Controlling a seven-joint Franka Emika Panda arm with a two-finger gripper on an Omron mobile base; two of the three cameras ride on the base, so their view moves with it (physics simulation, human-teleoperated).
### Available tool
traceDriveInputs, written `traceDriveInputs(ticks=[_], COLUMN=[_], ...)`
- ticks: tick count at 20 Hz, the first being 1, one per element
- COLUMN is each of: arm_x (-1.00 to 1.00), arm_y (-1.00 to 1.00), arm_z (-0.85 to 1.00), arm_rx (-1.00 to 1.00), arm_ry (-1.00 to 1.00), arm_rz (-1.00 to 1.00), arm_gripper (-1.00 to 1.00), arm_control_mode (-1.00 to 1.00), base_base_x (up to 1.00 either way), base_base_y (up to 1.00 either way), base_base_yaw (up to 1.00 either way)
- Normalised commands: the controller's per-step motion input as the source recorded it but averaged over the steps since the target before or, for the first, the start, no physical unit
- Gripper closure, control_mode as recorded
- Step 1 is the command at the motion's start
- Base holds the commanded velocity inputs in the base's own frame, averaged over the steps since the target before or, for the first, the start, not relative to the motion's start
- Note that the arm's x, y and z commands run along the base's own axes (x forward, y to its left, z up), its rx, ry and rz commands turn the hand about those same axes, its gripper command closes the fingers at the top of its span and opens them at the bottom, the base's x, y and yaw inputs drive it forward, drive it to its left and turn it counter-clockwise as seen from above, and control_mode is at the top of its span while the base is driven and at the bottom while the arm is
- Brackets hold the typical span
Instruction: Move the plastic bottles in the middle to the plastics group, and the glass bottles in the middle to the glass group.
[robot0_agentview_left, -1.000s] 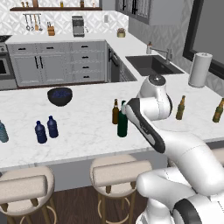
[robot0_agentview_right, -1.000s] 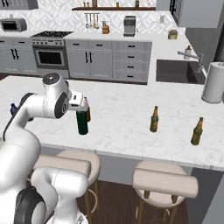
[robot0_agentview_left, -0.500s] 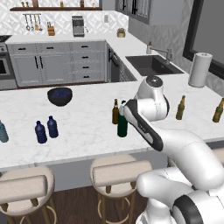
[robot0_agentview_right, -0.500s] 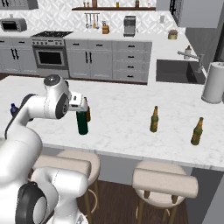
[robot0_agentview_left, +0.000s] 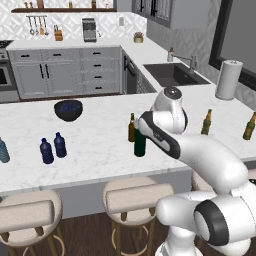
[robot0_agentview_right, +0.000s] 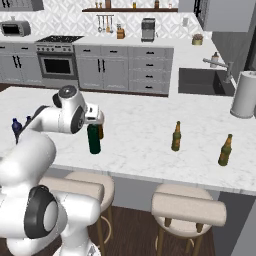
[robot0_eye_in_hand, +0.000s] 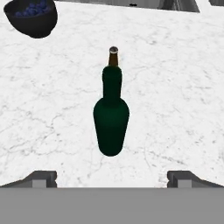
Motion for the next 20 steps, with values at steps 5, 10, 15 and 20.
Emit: traceDriveInputs(ticks=[5,10,15,20], arm_x=[0.18,0.07,0.27,0.26], arm_y=[0.0,0.0,0.0,0.0], arm_z=[-0.16,-0.25,-0.21,-0.11], arm_rx=[0.0,0.0,0.0,0.0], arm_ry=[0.0,0.0,0.0,0.0], arm_rz=[0.03,0.03,0.02,0.01], arm_gripper=[-1.0,-1.0,-1.0,-1.0], arm_control_mode=[-1.0,-1.0,-1.0,-1.0], base_base_x=[0.0,0.0,0.0,0.0], base_base_y=[0.0,0.0,0.0,0.0], base_base_yaw=[0.0,0.0,0.0,0.0])
